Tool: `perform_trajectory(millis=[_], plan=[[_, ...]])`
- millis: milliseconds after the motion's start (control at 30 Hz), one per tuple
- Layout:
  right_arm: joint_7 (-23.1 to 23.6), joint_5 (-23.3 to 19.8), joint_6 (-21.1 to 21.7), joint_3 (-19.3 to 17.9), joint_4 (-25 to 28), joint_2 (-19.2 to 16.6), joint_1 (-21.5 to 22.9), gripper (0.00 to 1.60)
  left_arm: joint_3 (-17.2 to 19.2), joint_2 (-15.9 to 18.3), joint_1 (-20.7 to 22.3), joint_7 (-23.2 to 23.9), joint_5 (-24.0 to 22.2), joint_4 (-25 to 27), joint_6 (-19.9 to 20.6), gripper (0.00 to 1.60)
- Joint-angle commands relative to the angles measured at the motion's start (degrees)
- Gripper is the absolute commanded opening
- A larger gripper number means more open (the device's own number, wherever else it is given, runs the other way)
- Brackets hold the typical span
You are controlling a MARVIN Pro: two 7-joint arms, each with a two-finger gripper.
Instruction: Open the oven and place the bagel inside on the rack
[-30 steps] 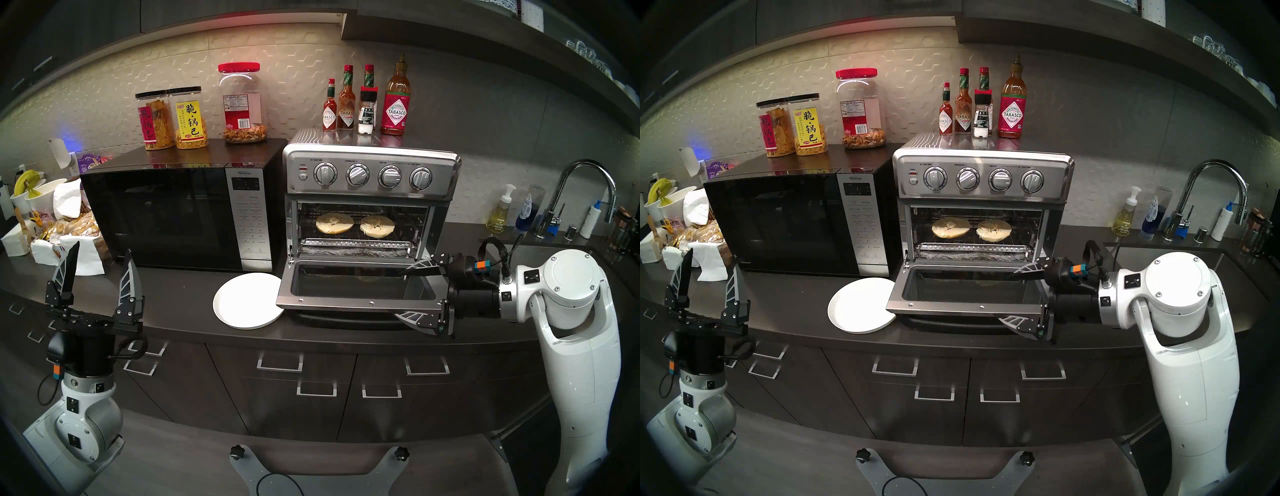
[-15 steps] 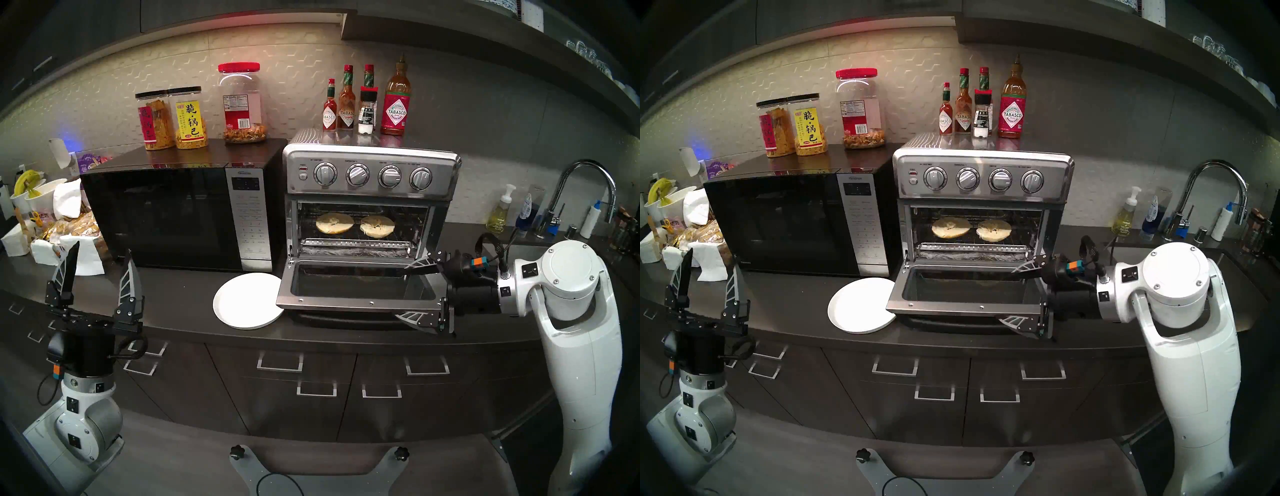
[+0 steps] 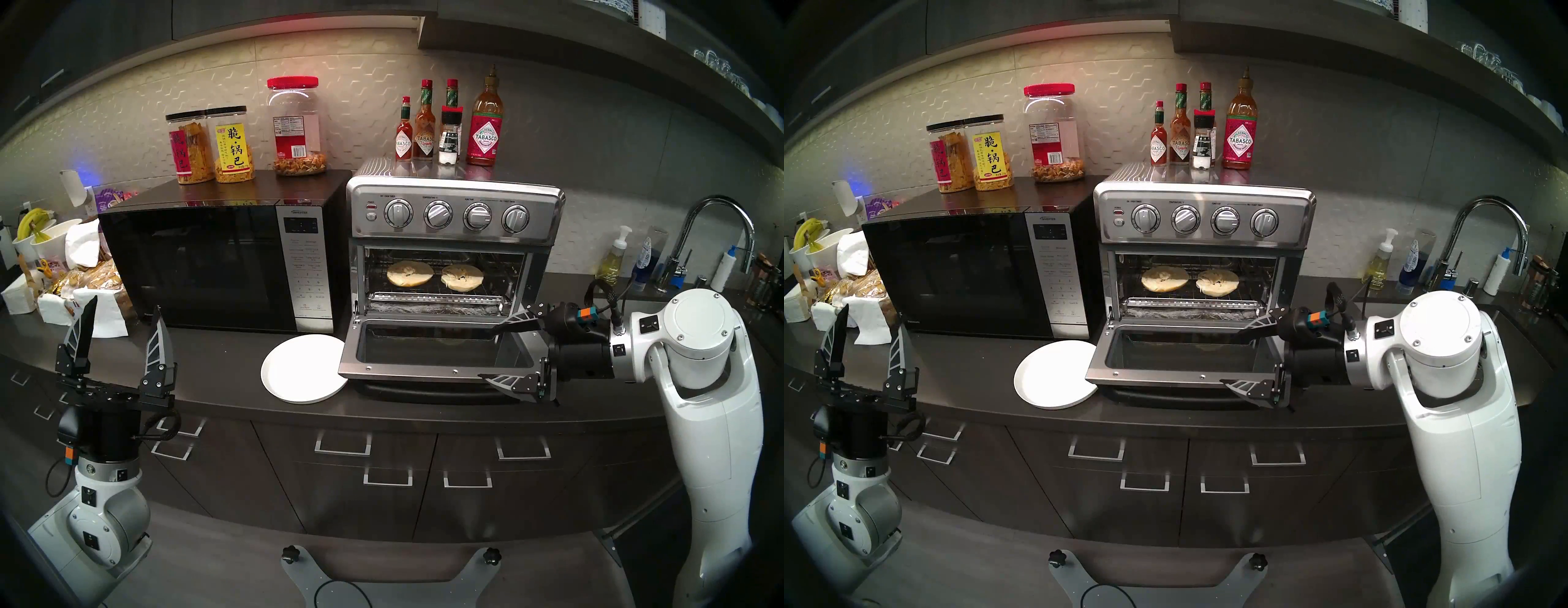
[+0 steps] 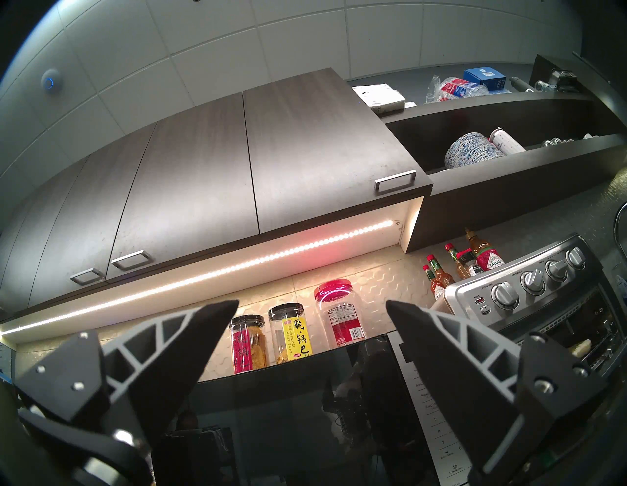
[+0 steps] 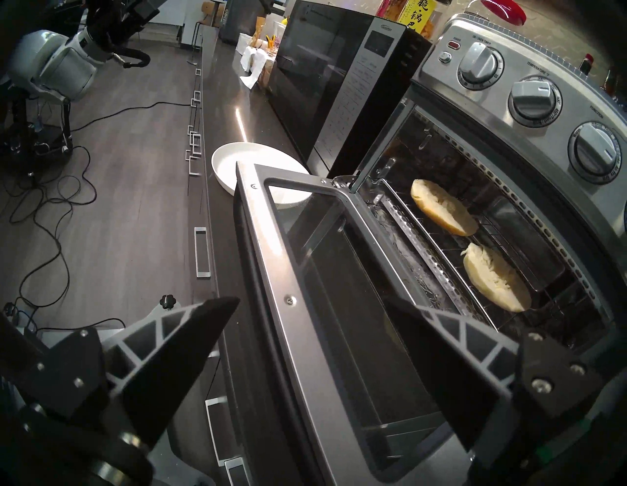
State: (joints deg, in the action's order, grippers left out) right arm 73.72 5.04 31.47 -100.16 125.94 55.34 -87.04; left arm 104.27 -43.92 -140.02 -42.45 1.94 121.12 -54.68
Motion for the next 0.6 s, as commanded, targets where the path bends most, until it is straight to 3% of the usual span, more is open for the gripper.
perform_trajectory(millis=[0,333,567], plan=[[2.01,0.21,-1.63,1.64,0.02,-2.83,2.64,1.60,0.27,0.12,0.10,0.03,0.12,1.16,-0.19,1.60],[1.96,0.15,-2.60,2.81,-0.07,-4.03,3.90,1.60,0.25,0.21,0.06,-0.12,0.19,1.17,-0.19,1.60],[1.55,-0.82,-1.36,1.57,-0.34,-2.33,2.70,1.60,0.24,0.30,0.02,-0.26,0.25,1.18,-0.18,1.60]])
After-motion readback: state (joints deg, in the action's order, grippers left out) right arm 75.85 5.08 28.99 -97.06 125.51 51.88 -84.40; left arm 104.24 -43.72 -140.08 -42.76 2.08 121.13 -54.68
